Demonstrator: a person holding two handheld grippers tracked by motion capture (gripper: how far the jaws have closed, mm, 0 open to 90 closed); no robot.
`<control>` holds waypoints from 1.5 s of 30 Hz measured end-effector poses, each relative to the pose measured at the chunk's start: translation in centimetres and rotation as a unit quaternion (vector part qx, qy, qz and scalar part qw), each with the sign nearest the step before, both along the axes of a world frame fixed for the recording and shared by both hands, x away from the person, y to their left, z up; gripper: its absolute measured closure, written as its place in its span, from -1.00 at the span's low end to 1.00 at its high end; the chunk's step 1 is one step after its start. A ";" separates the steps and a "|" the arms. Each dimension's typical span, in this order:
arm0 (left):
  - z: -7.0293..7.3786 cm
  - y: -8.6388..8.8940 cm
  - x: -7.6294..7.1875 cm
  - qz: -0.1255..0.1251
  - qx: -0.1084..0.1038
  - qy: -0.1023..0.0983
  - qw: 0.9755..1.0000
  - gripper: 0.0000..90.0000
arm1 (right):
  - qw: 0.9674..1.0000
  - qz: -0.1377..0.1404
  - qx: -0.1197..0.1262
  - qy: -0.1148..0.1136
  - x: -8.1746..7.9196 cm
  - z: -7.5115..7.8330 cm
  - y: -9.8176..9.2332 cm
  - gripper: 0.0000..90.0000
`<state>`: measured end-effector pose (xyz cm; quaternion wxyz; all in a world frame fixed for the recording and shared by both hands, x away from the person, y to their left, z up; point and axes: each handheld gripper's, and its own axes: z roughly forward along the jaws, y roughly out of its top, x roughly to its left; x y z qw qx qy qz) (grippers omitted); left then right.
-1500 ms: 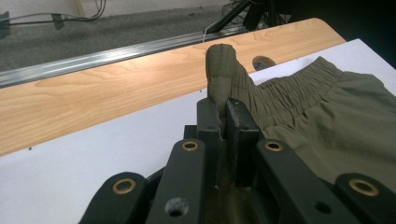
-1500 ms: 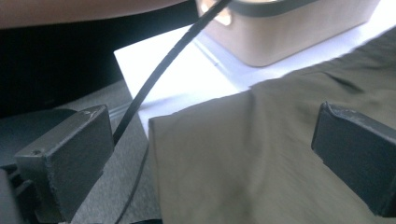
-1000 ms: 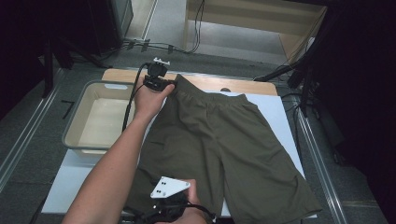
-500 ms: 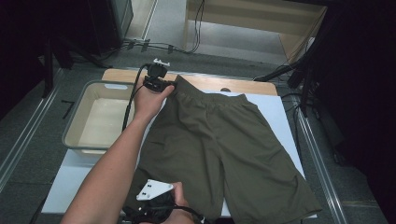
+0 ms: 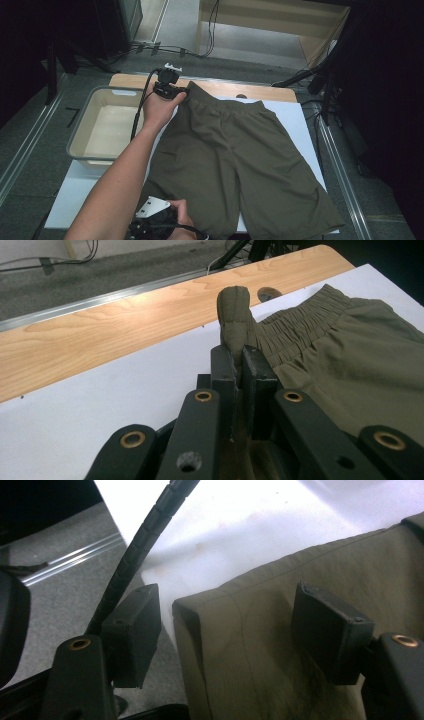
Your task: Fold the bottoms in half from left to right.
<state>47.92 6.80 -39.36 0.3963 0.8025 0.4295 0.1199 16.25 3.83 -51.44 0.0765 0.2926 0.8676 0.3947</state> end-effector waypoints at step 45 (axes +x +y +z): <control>1.9 5.0 0.9 0.074 -0.036 -0.009 0.997 0.87 | 0.994 0.029 0.073 -0.076 -4.2 5.3 -3.4 0.91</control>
